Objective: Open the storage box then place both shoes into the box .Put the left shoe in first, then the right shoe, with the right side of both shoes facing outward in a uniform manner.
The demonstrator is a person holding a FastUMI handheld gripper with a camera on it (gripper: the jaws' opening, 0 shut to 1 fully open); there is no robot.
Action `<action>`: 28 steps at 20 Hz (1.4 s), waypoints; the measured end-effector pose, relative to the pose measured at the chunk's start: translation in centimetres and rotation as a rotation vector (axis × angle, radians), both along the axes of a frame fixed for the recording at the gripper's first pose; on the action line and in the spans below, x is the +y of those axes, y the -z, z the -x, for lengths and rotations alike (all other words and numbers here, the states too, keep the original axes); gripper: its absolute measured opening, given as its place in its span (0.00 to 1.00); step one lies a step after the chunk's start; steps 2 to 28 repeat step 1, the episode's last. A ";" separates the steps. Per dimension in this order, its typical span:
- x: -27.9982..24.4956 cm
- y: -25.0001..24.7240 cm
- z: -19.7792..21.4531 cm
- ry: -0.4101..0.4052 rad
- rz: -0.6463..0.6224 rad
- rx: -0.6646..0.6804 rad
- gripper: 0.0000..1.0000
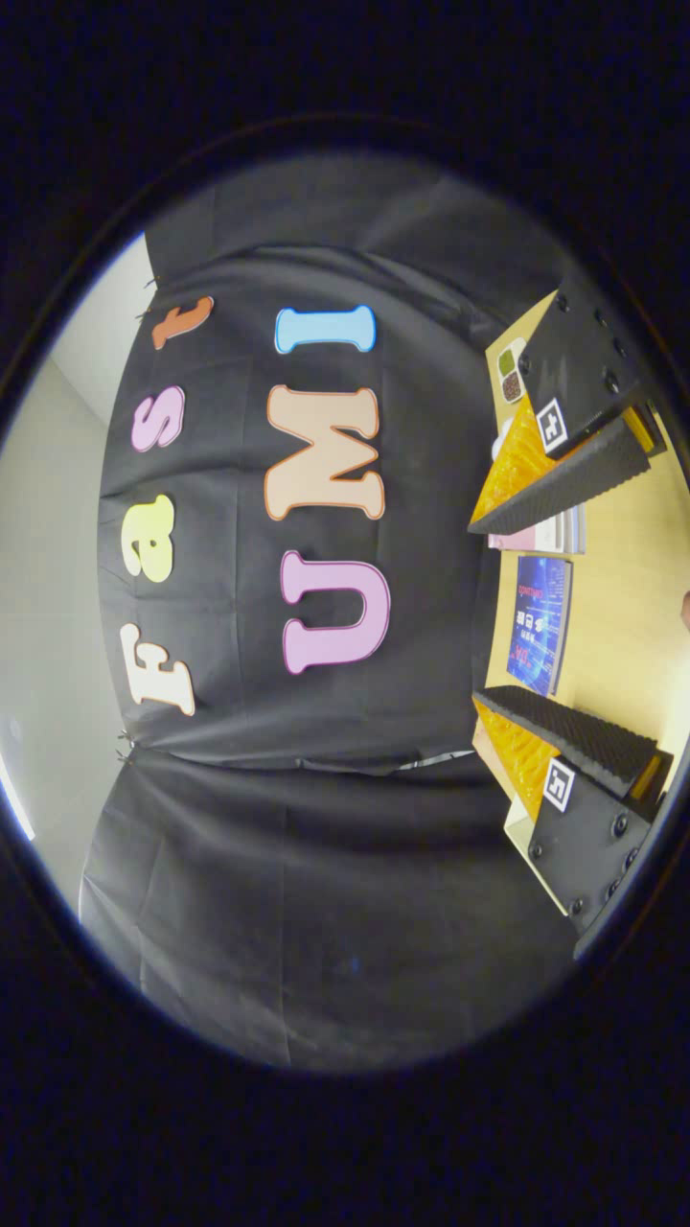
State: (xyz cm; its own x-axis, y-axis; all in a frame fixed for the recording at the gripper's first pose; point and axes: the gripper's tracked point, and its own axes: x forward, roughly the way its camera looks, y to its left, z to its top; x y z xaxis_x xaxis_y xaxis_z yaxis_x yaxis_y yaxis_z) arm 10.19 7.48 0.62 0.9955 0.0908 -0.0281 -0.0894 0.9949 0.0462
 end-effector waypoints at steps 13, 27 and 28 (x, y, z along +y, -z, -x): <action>-0.2 0.1 0.3 -0.004 -0.005 0.000 0.99; -0.2 0.1 0.3 -0.004 -0.005 0.000 0.99; -0.2 0.1 0.3 -0.004 -0.005 0.000 0.99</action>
